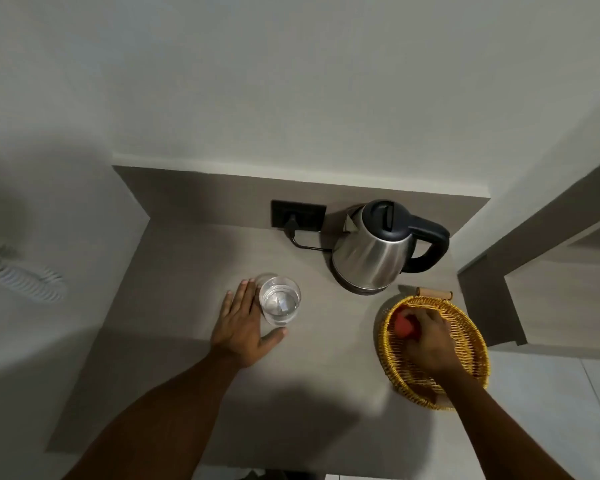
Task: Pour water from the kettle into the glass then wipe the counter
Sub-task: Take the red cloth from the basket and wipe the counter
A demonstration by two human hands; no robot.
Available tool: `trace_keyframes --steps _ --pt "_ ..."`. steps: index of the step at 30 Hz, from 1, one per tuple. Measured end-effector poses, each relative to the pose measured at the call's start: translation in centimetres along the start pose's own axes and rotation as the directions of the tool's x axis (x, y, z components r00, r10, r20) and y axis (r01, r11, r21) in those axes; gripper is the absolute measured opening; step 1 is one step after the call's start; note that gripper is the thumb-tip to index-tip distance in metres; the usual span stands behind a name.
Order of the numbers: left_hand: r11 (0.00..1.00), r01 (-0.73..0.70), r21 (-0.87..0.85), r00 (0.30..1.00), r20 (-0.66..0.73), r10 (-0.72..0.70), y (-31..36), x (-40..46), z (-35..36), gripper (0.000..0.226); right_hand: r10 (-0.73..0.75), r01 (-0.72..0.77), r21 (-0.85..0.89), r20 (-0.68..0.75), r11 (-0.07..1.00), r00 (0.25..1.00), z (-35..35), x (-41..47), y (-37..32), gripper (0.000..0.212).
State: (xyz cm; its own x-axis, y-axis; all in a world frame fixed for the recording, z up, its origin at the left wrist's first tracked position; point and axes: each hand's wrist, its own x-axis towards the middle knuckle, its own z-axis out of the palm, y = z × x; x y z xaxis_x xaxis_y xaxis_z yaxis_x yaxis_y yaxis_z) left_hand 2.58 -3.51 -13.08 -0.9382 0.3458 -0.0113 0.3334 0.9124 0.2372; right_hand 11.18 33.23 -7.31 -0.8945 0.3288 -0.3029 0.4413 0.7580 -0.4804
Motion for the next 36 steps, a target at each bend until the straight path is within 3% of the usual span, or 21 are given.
trace_keyframes --steps 3,6,8,10,14,17,20,24,27,30,33,36 --pt "1.0 0.011 -0.016 1.0 0.004 -0.011 0.0 -0.1 0.2 0.11 0.071 -0.015 0.274 -0.198 0.962 0.978 -1.1 -0.8 -2.2 0.049" --pt "0.999 0.021 -0.046 0.999 0.028 -0.02 -0.1 0.0 0.3 0.115 -0.1 0.189 0.251 -0.328 0.949 0.939 0.3 -2.8 -6.5 0.052" --pt "0.984 0.071 -0.165 0.996 0.072 -0.06 0.0 0.4 -0.2 0.123 -0.274 0.321 0.164 -0.256 0.933 0.927 2.6 -3.7 -9.4 0.054" --pt "0.91 0.13 -0.395 0.99 0.099 -0.098 0.4 1.3 -1.6 0.116 -0.384 0.393 0.057 -0.122 0.918 0.915 5.1 -4.0 -11.1 0.059" --pt "0.772 0.088 -0.63 0.987 -0.05 -0.153 1.8 2.0 -3.2 0.089 -0.475 0.489 -0.192 0.117 0.851 0.872 9.5 -3.4 -11.2 0.066" --pt "0.708 0.096 -0.7 0.975 -0.076 -0.207 3.2 2.0 -3.8 0.079 -0.517 0.54 -0.194 0.158 0.819 0.841 10.4 -3.4 -9.3 0.065" --pt "0.676 0.086 -0.731 0.965 -0.106 -0.238 3.5 1.7 -5.0 0.076 -0.656 0.683 -0.173 0.192 0.71 0.73 12.2 -6.1 -7.4 0.063" --pt "0.697 0.154 -0.701 0.954 -0.077 -0.288 2.8 1.3 -7.8 0.073 -0.732 0.745 -0.195 0.147 0.638 0.665 15.0 -3.8 -12.7 0.056" --pt "0.711 0.205 -0.673 0.937 -0.075 -0.341 2.1 0.6 -10.4 0.075 -0.618 0.625 -0.235 0.112 0.745 0.778 14.6 1.2 -17.2 0.059" --pt "0.729 0.198 -0.656 0.933 -0.101 -0.345 1.5 -0.3 -12.2 0.074 -0.495 0.487 -0.272 0.042 0.83 0.868 12.7 3.3 -15.3 0.052" --pt "0.741 0.208 -0.638 0.933 -0.098 -0.346 1.2 -1.1 -12.5 0.068 -0.465 0.456 -0.231 0.019 0.859 0.885 11.4 0.3 -10.3 0.05" --pt "0.748 0.221 -0.626 0.933 -0.087 -0.349 1.3 -1.7 -12.4 0.07 -0.53 0.539 -0.194 0.103 0.82 0.842 12.3 -6.2 -6.6 0.05"
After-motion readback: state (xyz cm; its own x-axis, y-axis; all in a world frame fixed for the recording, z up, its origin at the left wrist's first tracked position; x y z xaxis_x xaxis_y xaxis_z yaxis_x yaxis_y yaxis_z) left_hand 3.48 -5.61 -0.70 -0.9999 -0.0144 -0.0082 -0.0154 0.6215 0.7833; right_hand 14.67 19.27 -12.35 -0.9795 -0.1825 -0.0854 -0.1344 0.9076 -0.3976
